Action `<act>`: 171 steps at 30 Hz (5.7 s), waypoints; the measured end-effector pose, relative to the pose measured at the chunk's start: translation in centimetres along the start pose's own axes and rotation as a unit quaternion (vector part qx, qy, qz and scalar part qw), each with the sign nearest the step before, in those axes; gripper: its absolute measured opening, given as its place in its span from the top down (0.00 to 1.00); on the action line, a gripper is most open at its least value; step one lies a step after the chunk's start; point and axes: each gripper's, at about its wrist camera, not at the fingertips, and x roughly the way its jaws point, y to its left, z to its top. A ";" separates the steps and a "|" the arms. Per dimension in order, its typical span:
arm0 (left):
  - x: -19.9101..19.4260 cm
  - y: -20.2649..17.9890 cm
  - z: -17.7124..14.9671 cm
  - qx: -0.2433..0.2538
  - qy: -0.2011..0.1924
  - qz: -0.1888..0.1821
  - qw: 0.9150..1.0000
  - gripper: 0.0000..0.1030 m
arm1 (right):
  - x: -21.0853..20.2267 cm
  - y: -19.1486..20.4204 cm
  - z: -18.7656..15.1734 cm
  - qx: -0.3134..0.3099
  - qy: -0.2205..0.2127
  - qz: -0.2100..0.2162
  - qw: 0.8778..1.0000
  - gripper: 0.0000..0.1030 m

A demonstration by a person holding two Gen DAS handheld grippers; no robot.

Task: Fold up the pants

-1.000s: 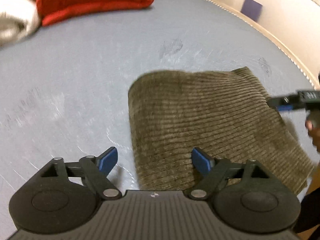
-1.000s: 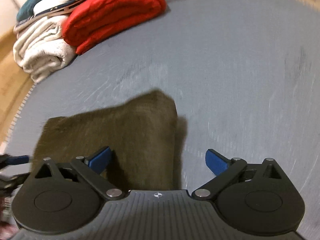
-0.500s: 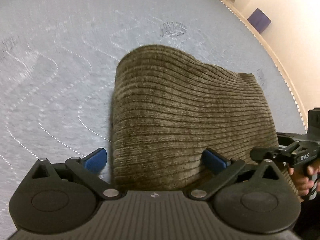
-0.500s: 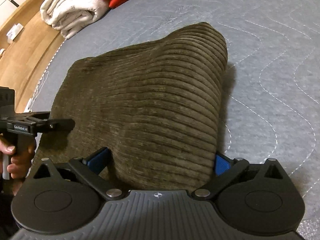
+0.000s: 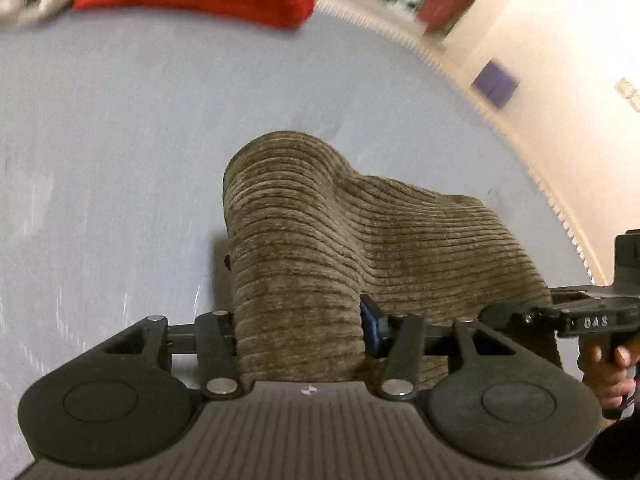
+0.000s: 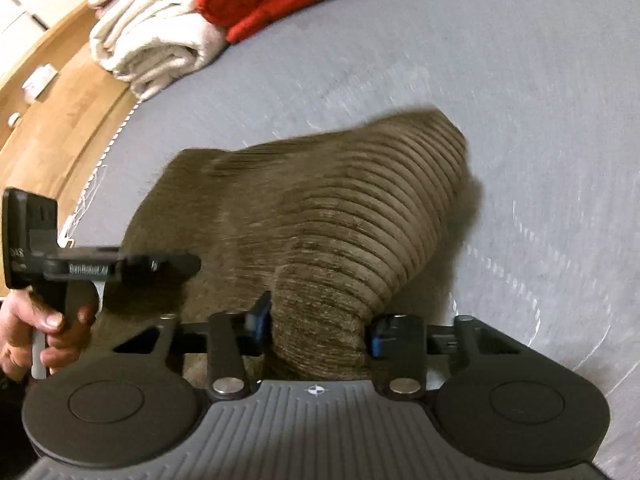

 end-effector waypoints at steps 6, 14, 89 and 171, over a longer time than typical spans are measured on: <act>0.1 -2.1 3.1 0.022 -0.092 0.011 0.995 0.42 | -3.3 0.0 4.3 -0.031 -0.098 -0.013 0.995 0.60; 0.1 -3.2 4.2 0.015 -0.159 0.238 0.958 0.24 | 0.0 -1.5 7.8 0.009 -0.144 -0.227 0.963 0.30; -2.3 -11.2 -4.7 0.018 -0.040 0.217 0.975 0.00 | -4.8 6.9 -2.6 -0.022 -0.113 -0.194 0.974 0.01; -2.7 -11.4 -5.1 0.027 -0.042 0.210 0.977 0.00 | -4.0 7.7 -3.3 -0.037 -0.112 -0.210 0.970 0.01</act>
